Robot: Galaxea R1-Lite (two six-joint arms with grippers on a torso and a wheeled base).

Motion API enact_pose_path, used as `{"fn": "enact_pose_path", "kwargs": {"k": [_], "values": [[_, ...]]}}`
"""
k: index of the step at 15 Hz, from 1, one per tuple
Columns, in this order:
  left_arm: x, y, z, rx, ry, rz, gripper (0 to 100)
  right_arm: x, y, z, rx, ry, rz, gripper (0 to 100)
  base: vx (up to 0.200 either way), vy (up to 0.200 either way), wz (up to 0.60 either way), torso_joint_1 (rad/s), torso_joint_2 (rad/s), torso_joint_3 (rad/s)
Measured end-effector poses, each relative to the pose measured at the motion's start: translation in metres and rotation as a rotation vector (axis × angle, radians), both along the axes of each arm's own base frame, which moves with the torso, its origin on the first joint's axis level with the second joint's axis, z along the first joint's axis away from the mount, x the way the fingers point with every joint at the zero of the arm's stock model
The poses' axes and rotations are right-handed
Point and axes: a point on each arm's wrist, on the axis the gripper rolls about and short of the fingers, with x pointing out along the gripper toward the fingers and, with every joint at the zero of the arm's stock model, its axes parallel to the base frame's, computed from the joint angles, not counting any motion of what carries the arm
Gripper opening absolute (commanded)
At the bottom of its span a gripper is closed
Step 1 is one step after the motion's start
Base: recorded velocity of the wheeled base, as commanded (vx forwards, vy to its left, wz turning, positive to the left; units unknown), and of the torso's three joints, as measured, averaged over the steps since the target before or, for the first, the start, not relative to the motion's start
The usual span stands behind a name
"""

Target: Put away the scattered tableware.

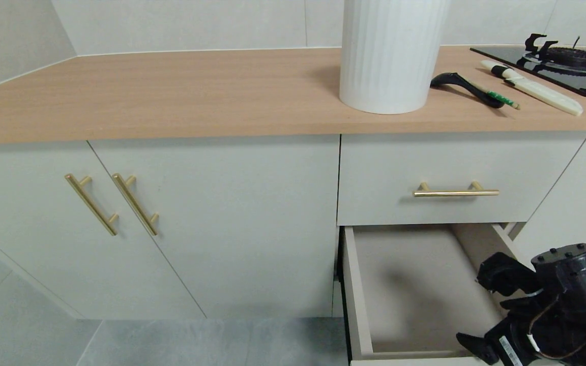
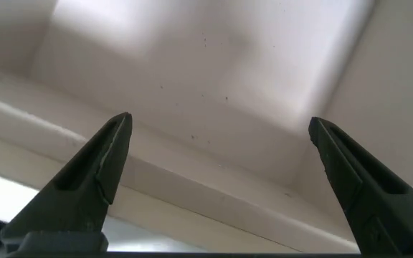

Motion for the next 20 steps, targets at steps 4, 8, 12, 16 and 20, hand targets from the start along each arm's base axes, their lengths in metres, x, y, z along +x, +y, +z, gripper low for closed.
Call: {"fn": "enact_pose_path", "kwargs": {"k": [4, 8, 12, 16, 20], "values": [[0.0, 0.0, 0.0, 0.0, 0.0, 0.0, 100, -0.018, -0.003, -0.002, -0.076, 0.095, 0.069, 100, 0.0, 0.0, 0.0, 0.0, 0.0, 0.0], [0.0, 0.0, 0.0, 0.0, 0.0, -0.001, 100, -0.023, -0.002, 0.002, -0.08, 0.092, 0.095, 100, 0.0, 0.0, 0.0, 0.0, 0.0, 0.0], [0.0, 0.0, 0.0, 0.0, 0.0, -0.001, 100, -0.032, -0.005, 0.003, -0.11, 0.131, 0.116, 100, 0.0, 0.0, 0.0, 0.0, 0.0, 0.0], [0.0, 0.0, 0.0, 0.0, -0.001, 0.0, 100, -0.042, -0.007, -0.001, -0.171, 0.207, 0.165, 100, 0.0, 0.0, 0.0, 0.0, 0.0, 0.0], [0.0, 0.0, 0.0, 0.0, 0.0, 0.0, 100, -0.031, -0.001, 0.013, -0.083, 0.13, 0.091, 100, 0.0, 0.0, 0.0, 0.0, 0.0, 0.0]]}}
